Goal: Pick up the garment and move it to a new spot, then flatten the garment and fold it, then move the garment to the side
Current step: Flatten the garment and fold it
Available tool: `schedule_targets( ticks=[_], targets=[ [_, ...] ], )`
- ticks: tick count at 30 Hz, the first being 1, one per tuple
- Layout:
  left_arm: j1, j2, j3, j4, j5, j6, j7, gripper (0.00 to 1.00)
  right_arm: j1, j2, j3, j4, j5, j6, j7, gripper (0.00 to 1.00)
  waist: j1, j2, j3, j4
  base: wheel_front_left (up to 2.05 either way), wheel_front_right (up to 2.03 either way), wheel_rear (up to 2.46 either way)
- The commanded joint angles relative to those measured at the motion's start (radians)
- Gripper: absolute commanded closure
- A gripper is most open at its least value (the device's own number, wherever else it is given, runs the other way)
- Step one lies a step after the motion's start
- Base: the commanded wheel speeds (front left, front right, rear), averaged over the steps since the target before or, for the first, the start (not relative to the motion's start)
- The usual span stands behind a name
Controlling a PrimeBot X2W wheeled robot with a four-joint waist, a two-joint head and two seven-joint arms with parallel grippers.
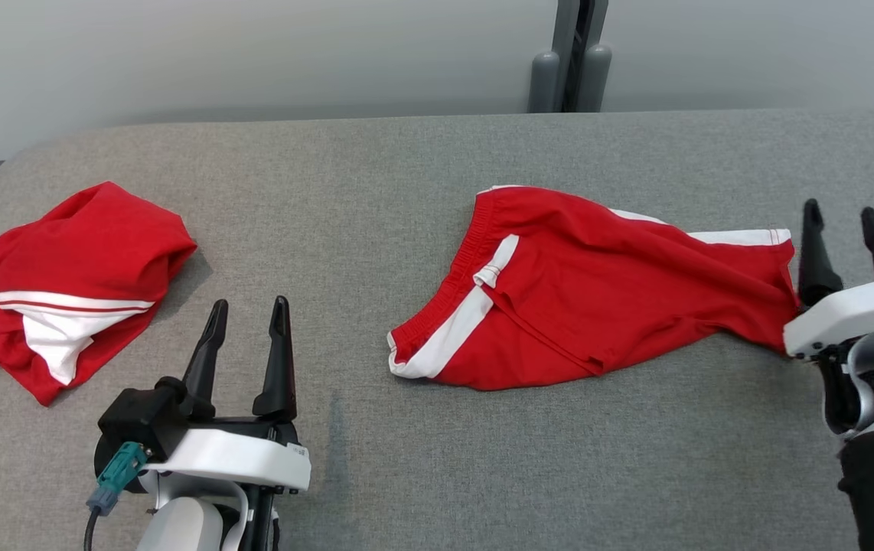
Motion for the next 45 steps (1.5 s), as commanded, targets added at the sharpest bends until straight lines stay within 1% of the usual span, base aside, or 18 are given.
schedule_targets(
  ticks=[1,4,6,8,11,15,17,20,25,29,32,35,41,44,45],
  targets=[
    [0.005,0.004,0.003,-0.002,-0.008,0.004,-0.003,0.0,0.035,0.011,0.018,-0.066,-0.03,0.0,-0.002,0.0,0.0,0.0,-0.012,0.0,0.0,0.0,0.0],
    [0.015,0.004,0.003,-0.005,-0.01,0.008,-0.003,0.0,0.113,0.039,0.082,-0.219,-0.066,0.0,-0.002,0.0,0.0,0.0,-0.028,0.005,0.0,0.0,0.0],
    [0.02,0.004,0.005,-0.008,-0.016,0.012,-0.003,0.0,0.16,0.03,0.134,-0.309,-0.102,0.0,-0.002,0.0,0.0,0.0,-0.037,0.009,0.0,0.0,0.0],
    [0.03,0.004,0.005,-0.011,-0.02,0.013,-0.003,0.0,0.209,0.04,0.164,-0.369,-0.118,0.0,-0.002,0.0,0.0,0.0,-0.044,0.015,0.0,0.0,0.0],
    [0.041,0.004,0.001,-0.014,-0.023,0.015,-0.003,0.0,0.259,0.047,0.2,-0.412,-0.136,0.0,-0.002,0.0,0.0,0.0,-0.051,0.029,0.0,0.0,0.0],
    [0.045,0.004,-0.009,-0.016,-0.025,0.018,-0.003,0.0,0.281,0.046,0.229,-0.409,-0.156,0.0,-0.002,0.0,0.0,0.0,-0.052,0.056,0.0,0.0,0.0],
    [0.045,0.004,-0.006,-0.023,-0.03,0.025,-0.003,0.0,0.274,0.055,0.246,-0.397,-0.163,0.0,-0.002,0.0,0.0,0.0,-0.047,0.067,0.0,0.0,0.0],
    [0.043,0.004,-0.014,-0.022,-0.031,0.02,-0.003,0.0,0.241,0.066,0.291,-0.357,-0.185,0.0,0.002,0.0,0.0,0.0,-0.038,0.088,0.0,0.0,0.0],
    [0.028,0.004,-0.041,-0.02,-0.045,0.022,-0.003,0.0,0.166,0.09,0.366,-0.26,-0.226,0.0,0.018,0.0,0.0,0.0,-0.015,0.137,0.0,0.0,0.0],
    [0.008,0.004,-0.068,-0.019,-0.065,0.029,-0.003,0.0,0.104,0.101,0.397,-0.162,-0.256,0.0,0.02,0.0,0.0,0.0,0.01,0.187,0.0,0.0,0.0],
    [0.0,0.004,-0.088,-0.018,-0.076,0.035,-0.003,0.0,0.06,0.089,0.393,-0.08,-0.283,0.0,0.017,0.0,0.0,0.0,0.025,0.225,0.0,0.0,0.0],
    [-0.007,0.004,-0.098,-0.015,-0.083,0.041,-0.003,0.0,0.02,0.088,0.353,0.008,-0.332,0.0,0.01,0.0,0.0,0.0,0.038,0.263,0.0,0.0,0.0],
    [-0.002,0.004,-0.102,-0.011,-0.087,0.038,-0.003,0.0,-0.003,0.098,0.305,0.073,-0.397,0.0,0.003,0.0,0.0,0.0,0.044,0.29,0.0,0.0,0.0],
    [-0.002,0.004,-0.106,-0.012,-0.089,0.038,-0.003,0.0,-0.016,0.096,0.262,0.099,-0.439,0.0,0.0,0.0,0.0,0.0,0.049,0.3,0.0,0.0,0.0],
    [-0.004,0.004,-0.107,-0.013,-0.089,0.038,-0.003,0.0,-0.018,0.097,0.25,0.109,-0.458,0.0,-0.001,0.47,0.0,0.0,0.05,0.302,0.0,0.0,0.0]
  ],
)
